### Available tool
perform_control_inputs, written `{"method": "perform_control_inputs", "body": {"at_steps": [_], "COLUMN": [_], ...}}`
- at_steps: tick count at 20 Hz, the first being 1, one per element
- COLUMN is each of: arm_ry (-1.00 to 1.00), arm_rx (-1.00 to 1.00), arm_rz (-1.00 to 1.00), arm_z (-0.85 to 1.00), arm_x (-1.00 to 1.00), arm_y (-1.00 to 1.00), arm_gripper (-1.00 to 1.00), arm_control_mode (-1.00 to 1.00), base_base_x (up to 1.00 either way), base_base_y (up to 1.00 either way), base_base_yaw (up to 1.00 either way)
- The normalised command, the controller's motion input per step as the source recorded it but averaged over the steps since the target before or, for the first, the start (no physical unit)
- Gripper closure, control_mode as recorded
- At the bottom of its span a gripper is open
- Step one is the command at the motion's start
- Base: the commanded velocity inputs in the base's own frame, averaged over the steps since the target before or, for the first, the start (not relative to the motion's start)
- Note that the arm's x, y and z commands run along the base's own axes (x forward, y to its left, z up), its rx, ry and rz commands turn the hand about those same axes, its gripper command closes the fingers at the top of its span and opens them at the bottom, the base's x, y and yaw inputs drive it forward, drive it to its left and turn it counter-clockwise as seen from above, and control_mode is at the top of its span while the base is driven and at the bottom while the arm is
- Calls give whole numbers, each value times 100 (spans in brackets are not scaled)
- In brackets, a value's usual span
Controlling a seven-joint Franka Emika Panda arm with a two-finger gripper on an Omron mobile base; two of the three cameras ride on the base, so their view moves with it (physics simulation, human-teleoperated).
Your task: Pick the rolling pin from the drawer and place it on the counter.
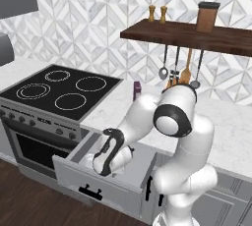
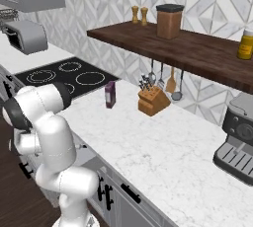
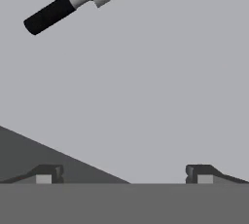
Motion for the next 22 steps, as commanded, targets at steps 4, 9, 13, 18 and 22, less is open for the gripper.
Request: {"method": "perform_control_inputs", "body": {"at_steps": [4,9,13,18,22], "arm_ry": [0,0,-4,-15,-9], "arm_rx": [-7,-5,0,0,2], "arm_rz": [0,0,0,-13,-14], "arm_z": [0,7,66,74,38], "arm_x": [-100,-100,-62,0,27], "arm_y": [76,78,42,-16,-54], "arm_gripper": [-100,-100,-100,-100,-100], "arm_control_mode": [-100,-100,-100,-100,-100], "base_base_x": [0,0,0,0,0], "base_base_y": [0,0,0,0,0], "base_base_yaw": [0,0,0,0,0]}}
